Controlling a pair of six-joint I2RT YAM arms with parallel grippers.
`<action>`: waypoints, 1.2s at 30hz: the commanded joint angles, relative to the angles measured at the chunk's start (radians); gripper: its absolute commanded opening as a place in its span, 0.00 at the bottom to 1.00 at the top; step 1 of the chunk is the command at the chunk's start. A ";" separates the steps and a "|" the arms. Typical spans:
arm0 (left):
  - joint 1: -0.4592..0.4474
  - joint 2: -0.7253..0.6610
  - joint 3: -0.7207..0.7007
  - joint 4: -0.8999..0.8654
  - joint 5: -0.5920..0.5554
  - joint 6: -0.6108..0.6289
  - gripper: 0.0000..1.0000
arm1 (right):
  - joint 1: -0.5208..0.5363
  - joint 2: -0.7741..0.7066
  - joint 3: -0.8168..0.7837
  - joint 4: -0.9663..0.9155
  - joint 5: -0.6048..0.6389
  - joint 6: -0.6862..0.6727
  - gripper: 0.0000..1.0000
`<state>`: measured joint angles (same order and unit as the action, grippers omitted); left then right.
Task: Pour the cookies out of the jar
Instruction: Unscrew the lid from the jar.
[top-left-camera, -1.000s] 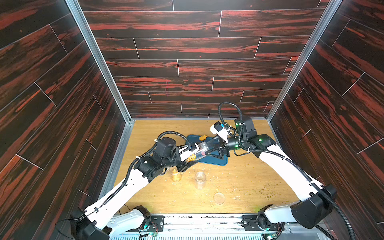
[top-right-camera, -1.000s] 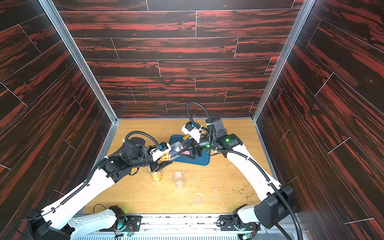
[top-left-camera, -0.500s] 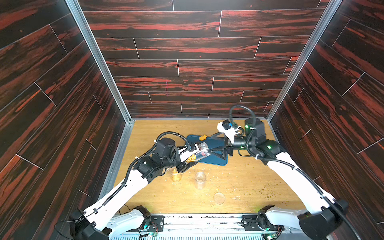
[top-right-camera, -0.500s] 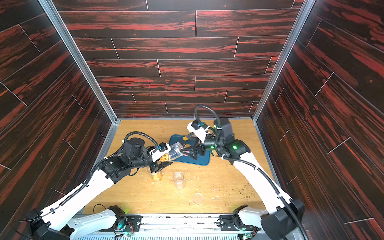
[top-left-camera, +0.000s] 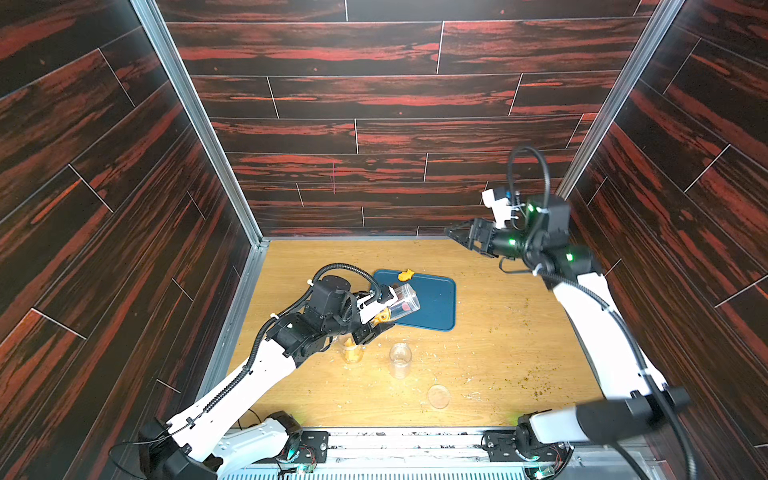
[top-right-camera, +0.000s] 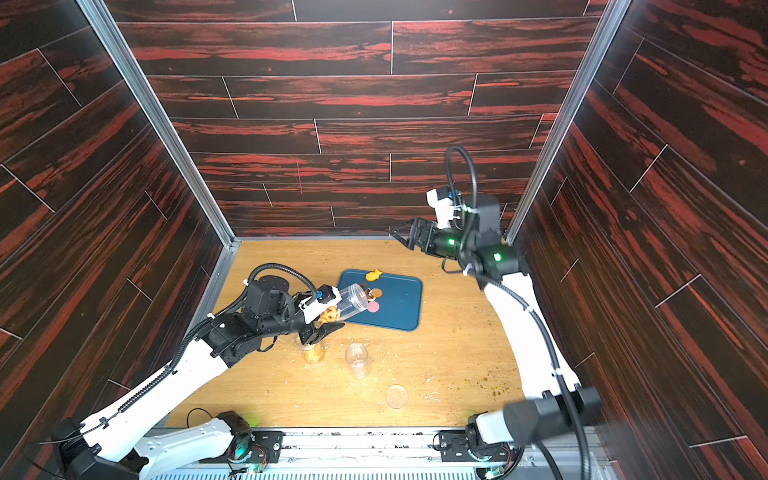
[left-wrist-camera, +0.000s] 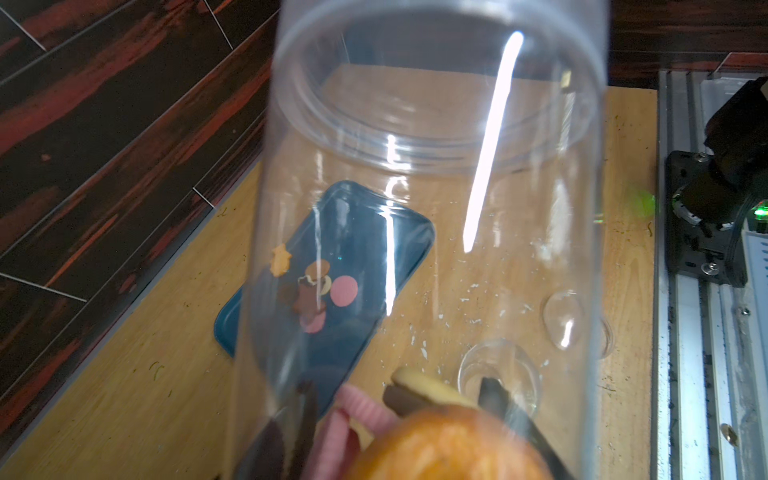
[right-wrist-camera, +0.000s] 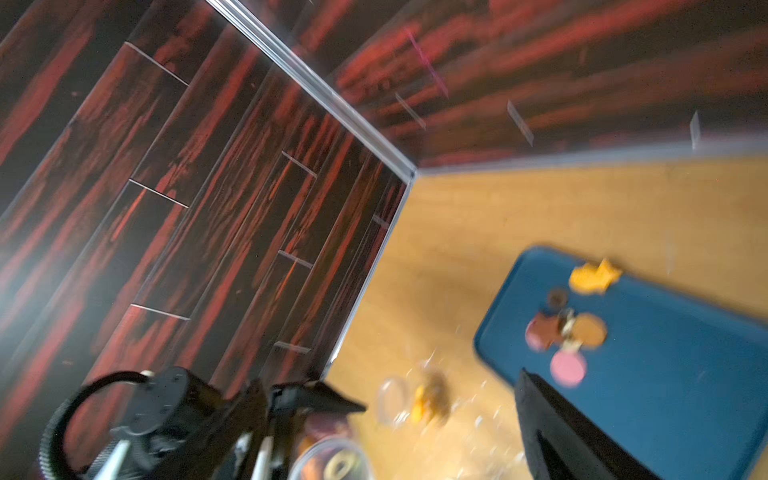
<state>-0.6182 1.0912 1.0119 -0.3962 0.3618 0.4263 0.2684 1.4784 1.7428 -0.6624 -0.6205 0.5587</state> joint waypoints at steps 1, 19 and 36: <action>0.000 -0.017 0.040 -0.003 -0.007 0.031 0.24 | 0.005 0.059 0.052 -0.329 -0.078 0.061 0.98; -0.001 0.004 0.056 -0.006 0.043 0.052 0.24 | 0.143 0.039 -0.038 -0.463 -0.184 0.102 0.98; 0.000 -0.008 0.048 -0.011 0.050 0.057 0.24 | 0.259 0.161 0.065 -0.423 -0.206 0.118 0.95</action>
<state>-0.6182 1.0935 1.0397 -0.3992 0.3893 0.4587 0.5098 1.6039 1.7813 -1.0748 -0.8131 0.6762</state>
